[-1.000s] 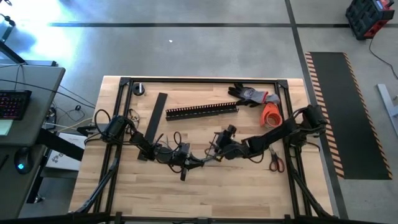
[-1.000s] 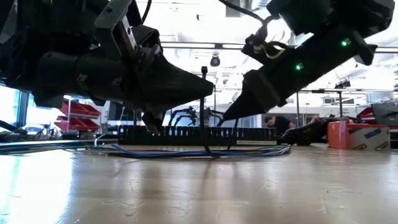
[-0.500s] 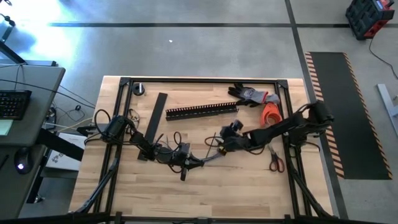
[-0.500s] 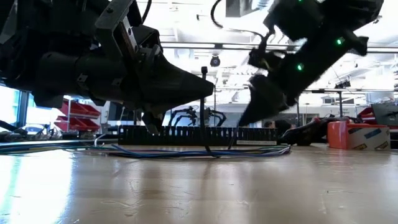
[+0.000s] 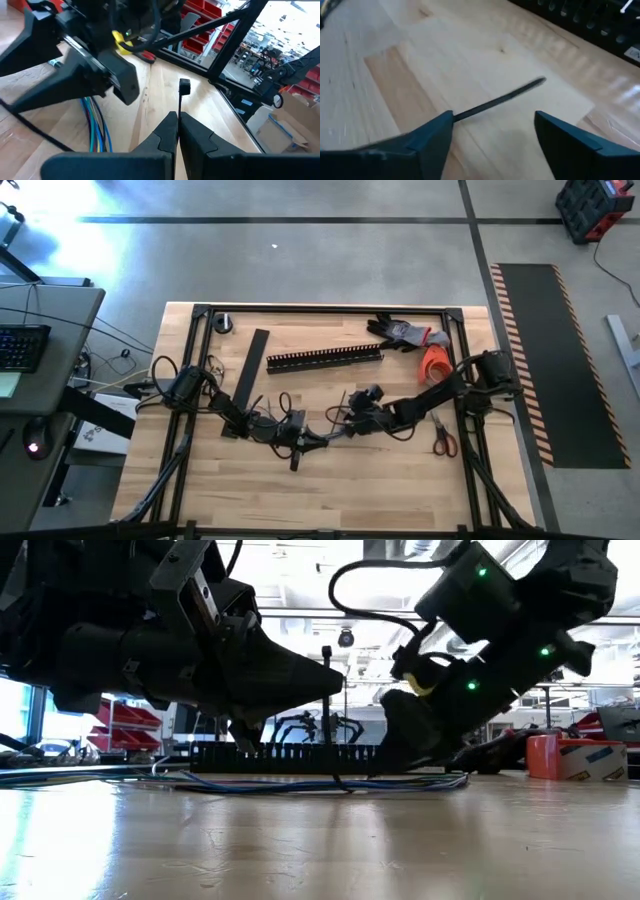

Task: Ziptie cables
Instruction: Wrap the cables together using a zip tie

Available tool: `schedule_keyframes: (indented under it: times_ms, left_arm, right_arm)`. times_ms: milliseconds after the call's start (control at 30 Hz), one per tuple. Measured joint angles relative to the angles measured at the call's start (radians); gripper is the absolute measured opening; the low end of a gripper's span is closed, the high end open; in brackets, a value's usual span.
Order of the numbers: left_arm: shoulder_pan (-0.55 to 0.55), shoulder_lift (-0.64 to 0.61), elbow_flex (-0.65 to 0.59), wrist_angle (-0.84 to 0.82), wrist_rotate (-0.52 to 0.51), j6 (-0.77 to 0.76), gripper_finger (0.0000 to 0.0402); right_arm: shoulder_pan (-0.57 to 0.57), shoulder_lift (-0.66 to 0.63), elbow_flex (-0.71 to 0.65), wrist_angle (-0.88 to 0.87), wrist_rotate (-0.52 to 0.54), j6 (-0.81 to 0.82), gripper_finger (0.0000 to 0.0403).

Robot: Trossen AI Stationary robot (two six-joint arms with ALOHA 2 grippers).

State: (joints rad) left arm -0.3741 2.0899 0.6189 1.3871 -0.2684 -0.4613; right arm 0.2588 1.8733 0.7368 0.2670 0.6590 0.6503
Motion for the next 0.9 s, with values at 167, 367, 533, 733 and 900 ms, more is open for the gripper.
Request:
schedule_keyframes:
  times_ms: [167,367,533,733,900]
  left_arm:
    - [-0.001,0.000,0.000,0.000,-0.003,0.001,0.0000]
    - [-0.001,0.000,0.000,0.000,-0.004,0.001,0.0000]
    - [-0.001,0.000,0.000,-0.004,-0.003,0.001,0.0000]
    - [-0.001,0.000,0.000,-0.005,-0.004,0.001,0.0000]
    - [-0.001,0.000,0.000,-0.005,-0.004,0.001,0.0000]
  right_arm:
    - [-0.027,0.005,0.000,0.060,-0.039,-0.055,0.0187]
    - [-0.043,0.005,0.000,0.107,-0.143,-0.136,0.0143]
    - [-0.044,0.005,0.000,0.141,-0.162,-0.157,0.0143]
    - [-0.052,0.005,0.000,0.142,-0.149,-0.163,0.0116]
    - [-0.046,0.005,0.000,0.146,-0.141,-0.216,0.0025]
